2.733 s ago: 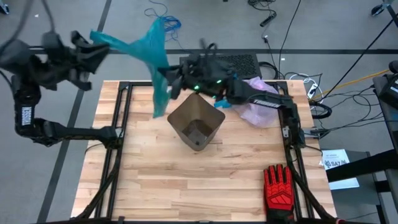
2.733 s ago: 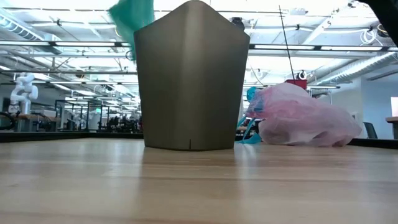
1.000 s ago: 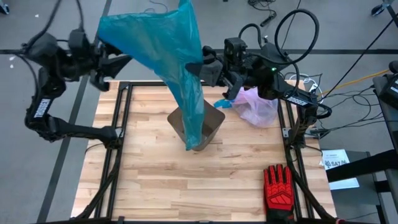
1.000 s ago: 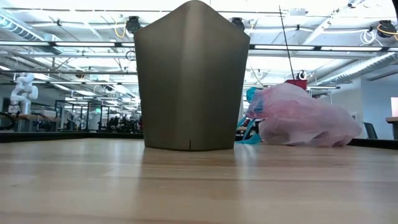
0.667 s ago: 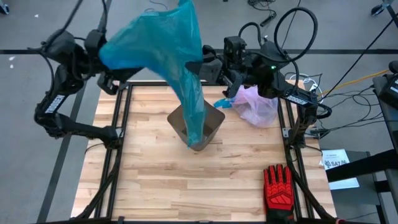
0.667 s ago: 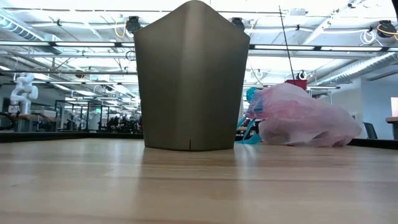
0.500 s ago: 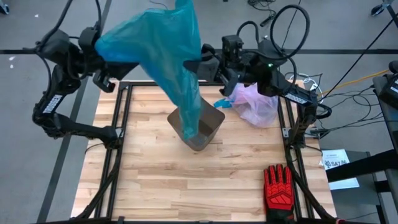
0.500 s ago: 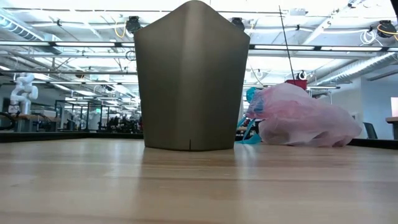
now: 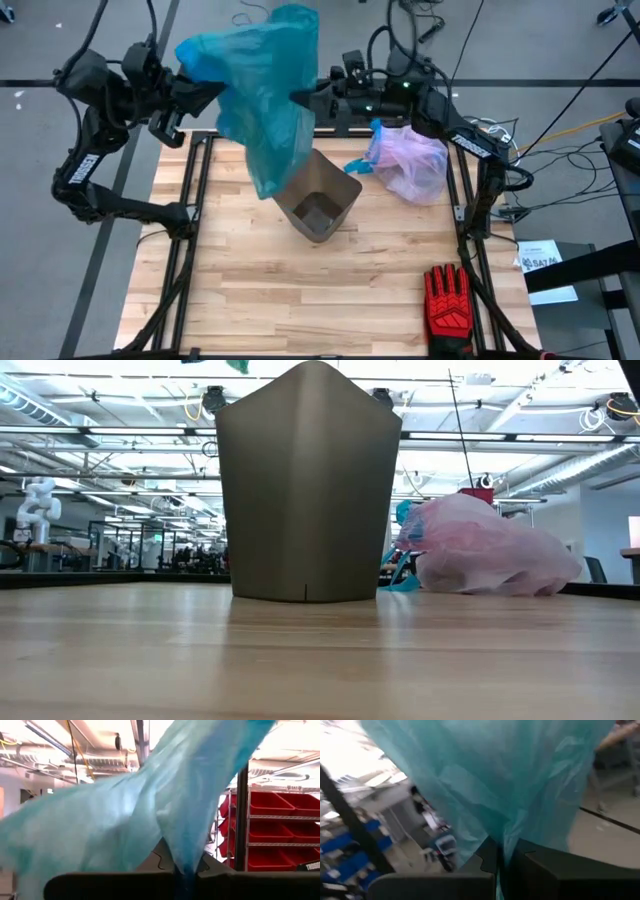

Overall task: Place trash/remove bag and relplace
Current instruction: Insert a new trash bag into the bin

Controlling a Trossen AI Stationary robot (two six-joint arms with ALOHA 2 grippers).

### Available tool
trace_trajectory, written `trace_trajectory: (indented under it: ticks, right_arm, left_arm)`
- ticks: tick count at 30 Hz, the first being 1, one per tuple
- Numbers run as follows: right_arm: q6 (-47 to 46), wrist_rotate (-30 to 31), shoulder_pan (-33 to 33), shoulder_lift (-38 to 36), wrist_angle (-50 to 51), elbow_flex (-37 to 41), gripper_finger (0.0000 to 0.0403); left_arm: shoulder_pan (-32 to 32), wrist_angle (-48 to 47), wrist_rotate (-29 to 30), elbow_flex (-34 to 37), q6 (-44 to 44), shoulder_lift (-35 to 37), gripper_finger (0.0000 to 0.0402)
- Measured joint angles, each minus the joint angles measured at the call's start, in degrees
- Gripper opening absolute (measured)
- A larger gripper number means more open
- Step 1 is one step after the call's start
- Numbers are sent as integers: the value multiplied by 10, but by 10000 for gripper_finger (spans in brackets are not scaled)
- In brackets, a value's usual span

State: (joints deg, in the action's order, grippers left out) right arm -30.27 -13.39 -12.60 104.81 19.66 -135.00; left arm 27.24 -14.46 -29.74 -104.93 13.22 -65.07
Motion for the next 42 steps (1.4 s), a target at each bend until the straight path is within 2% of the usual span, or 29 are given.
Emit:
trace_trajectory:
  ticks: [8, 15, 19, 28, 32, 36, 39, 42]
  right_arm:
    - [60, 0, -39, 1, 130, 0, 0]
    - [73, 0, -58, 1, 174, 0, 25]
    - [92, 0, -62, -1, 170, 0, 63]
    - [114, -2, -78, -44, 159, 0, 198]
    - [130, -5, -67, -72, 165, 0, 235]
    - [146, 3, -22, -81, 153, -1, 240]
    - [181, 58, 32, -72, 143, -1, 234]
    - [213, 154, 81, -58, 144, 0, 228]
  left_arm:
    - [0, 0, 0, 0, 14, 6, 1]
    - [-3, -6, 0, 0, 30, 6, 1]
    - [-15, -19, 0, 0, 30, 6, 1]
    - [-31, -69, 2, 0, 26, 6, 0]
    - [-31, -128, 60, 0, -4, 5, 0]
    - [-31, -154, 132, 0, -12, -5, 0]
    - [-31, -150, 161, 0, -17, -17, 0]
    - [-31, -149, 173, 0, -17, -31, 0]
